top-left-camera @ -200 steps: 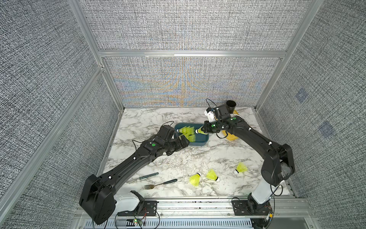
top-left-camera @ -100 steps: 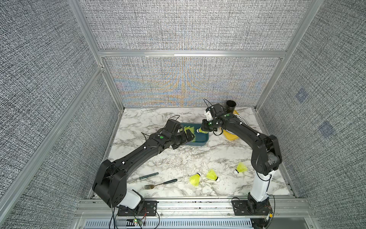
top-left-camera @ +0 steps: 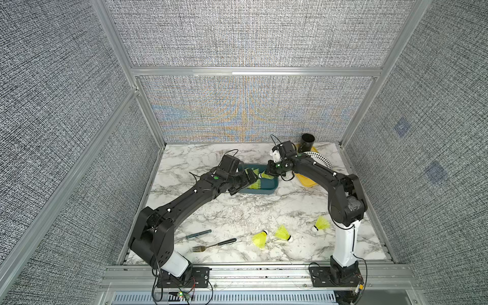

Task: Put the shuttlecocks into the storage box
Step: Place the shuttlecock in the storage box.

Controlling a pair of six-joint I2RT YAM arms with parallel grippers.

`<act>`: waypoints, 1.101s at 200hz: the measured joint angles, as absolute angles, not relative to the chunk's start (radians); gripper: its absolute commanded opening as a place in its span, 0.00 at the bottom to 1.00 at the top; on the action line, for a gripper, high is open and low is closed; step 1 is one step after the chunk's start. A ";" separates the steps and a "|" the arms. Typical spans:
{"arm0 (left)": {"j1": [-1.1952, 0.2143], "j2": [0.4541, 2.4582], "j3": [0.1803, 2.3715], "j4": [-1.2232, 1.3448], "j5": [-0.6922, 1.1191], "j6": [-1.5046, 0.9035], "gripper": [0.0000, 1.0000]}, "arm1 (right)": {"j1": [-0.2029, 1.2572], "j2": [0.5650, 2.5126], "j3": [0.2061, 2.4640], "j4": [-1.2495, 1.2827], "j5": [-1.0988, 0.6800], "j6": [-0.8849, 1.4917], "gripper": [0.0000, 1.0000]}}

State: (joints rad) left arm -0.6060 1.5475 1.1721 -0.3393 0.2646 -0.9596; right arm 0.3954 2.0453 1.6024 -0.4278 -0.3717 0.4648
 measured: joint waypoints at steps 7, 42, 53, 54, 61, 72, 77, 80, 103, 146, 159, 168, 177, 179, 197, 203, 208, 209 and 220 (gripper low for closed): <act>-0.606 1.547 1.172 -0.339 0.265 -0.960 0.99 | 0.393 2.051 1.602 -0.418 -0.382 0.469 0.00; -0.605 1.546 1.173 -0.340 0.265 -0.959 0.99 | 0.377 2.073 1.583 -0.346 -0.453 0.502 0.00; -0.605 1.542 1.170 -0.340 0.265 -0.959 0.99 | 0.371 2.080 1.575 -0.324 -0.478 0.517 0.00; -0.605 1.541 1.169 -0.340 0.265 -0.959 0.99 | 0.370 2.082 1.573 -0.322 -0.480 0.519 0.00; -0.605 1.536 1.166 -0.340 0.265 -0.959 0.99 | 0.366 2.085 1.568 -0.309 -0.493 0.526 0.00; -0.605 1.528 1.160 -0.343 0.265 -0.959 0.99 | 0.359 2.091 1.561 -0.293 -0.515 0.541 0.00; -0.605 1.526 1.158 -0.345 0.265 -0.959 0.99 | 0.357 2.093 1.557 -0.283 -0.524 0.545 0.00; -0.605 1.524 1.157 -0.346 0.265 -0.959 0.99 | 0.355 2.095 1.556 -0.276 -0.532 0.547 0.00; -0.605 1.515 1.153 -0.354 0.265 -0.958 0.99 | 0.345 2.109 1.550 -0.234 -0.577 0.570 0.00; -0.605 1.512 1.149 -0.361 0.265 -0.953 0.99 | 0.340 2.153 1.551 -0.173 -0.656 0.604 0.00; -0.605 1.510 1.145 -0.363 0.265 -0.952 0.99 | 0.340 2.160 1.551 -0.167 -0.668 0.608 0.00; -0.605 1.508 1.142 -0.361 0.265 -0.951 0.99 | 0.339 2.162 1.551 -0.161 -0.677 0.615 0.00; -0.605 1.504 1.139 -0.362 0.265 -0.951 0.99 | 0.339 2.164 1.554 -0.157 -0.685 0.615 0.00; -0.605 1.503 1.138 -0.361 0.265 -0.951 0.99 | 0.339 2.164 1.555 -0.155 -0.687 0.617 0.00; -0.605 1.498 1.135 -0.360 0.265 -0.951 0.99 | 0.339 2.175 1.565 -0.140 -0.696 0.625 0.00; -0.605 1.498 1.135 -0.358 0.265 -0.951 0.99 | 0.339 2.179 1.568 -0.138 -0.698 0.630 0.00; -0.605 1.498 1.135 -0.358 0.265 -0.951 0.99 | 0.339 2.183 1.570 -0.136 -0.699 0.630 0.00; -0.605 1.498 1.135 -0.358 0.265 -0.951 0.99 | 0.339 2.184 1.570 -0.134 -0.700 0.630 0.00; -0.605 1.498 1.135 -0.356 0.264 -0.951 0.99 | 0.339 2.190 1.571 -0.130 -0.704 0.633 0.00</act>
State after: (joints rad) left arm -0.6052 1.4979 1.1351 -0.3557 0.2642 -0.9508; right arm 0.3393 2.1902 1.5711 -0.1299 -0.7044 0.6327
